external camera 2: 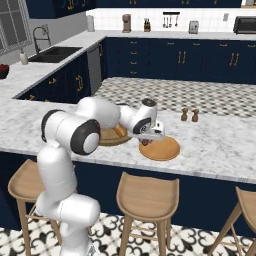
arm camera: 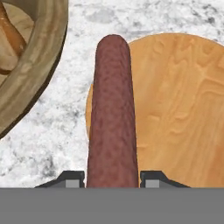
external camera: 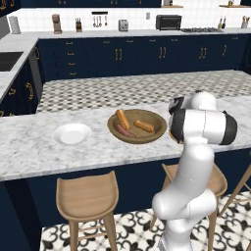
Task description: Place one bun and one sausage from the bowl on each plate.
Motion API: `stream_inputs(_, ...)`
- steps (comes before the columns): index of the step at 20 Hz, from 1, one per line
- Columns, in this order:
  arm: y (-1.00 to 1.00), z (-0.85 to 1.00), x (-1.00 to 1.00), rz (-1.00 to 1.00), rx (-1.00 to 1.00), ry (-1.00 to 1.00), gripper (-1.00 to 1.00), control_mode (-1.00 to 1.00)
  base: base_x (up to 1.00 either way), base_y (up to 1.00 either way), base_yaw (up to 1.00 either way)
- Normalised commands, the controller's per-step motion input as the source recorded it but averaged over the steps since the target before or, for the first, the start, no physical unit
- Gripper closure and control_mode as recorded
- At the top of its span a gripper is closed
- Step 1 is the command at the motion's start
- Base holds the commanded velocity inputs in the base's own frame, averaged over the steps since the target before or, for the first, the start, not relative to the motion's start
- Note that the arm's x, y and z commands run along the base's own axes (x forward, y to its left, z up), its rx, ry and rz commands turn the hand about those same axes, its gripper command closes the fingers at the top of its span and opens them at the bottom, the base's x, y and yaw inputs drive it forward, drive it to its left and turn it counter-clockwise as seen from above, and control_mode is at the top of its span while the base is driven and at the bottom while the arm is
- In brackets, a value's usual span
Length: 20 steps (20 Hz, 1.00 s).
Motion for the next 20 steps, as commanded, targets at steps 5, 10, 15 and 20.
stream_inputs(5,-0.36,-0.16,0.21,0.00,0.00,0.00,1.00,-1.00,0.00,0.00,0.00)
stream_inputs(10,-0.13,-0.21,0.11,0.00,0.00,-0.01,1.00,-1.00,0.00,0.00,0.00)
stream_inputs(15,0.18,-0.11,-0.23,0.00,-0.04,-0.02,1.00,-1.00,0.00,0.00,0.00)
stream_inputs(20,0.37,-0.13,0.00,0.00,-0.06,0.00,1.00,-1.00,0.00,0.00,0.00)
